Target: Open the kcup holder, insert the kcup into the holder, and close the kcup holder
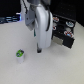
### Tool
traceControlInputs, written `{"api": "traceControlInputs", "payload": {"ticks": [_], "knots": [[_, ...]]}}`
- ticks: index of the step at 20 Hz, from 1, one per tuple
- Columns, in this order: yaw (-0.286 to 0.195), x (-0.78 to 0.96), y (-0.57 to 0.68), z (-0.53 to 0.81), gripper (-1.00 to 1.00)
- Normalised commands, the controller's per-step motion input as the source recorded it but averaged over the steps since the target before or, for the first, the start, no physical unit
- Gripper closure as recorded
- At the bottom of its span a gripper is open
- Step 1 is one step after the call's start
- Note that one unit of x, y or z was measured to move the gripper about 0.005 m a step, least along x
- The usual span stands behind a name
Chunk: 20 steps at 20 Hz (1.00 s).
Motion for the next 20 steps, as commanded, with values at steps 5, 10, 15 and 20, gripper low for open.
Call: {"api": "traceControlInputs", "payload": {"ticks": [5,10,15,20], "knots": [[-0.253,-0.22,-0.55,-0.18,-1.0],[-0.254,-0.26,-0.55,-0.28,-1.0],[-0.256,-0.19,-0.57,-0.38,-1.0],[-0.261,-0.06,-0.47,-0.36,-1.0]]}}
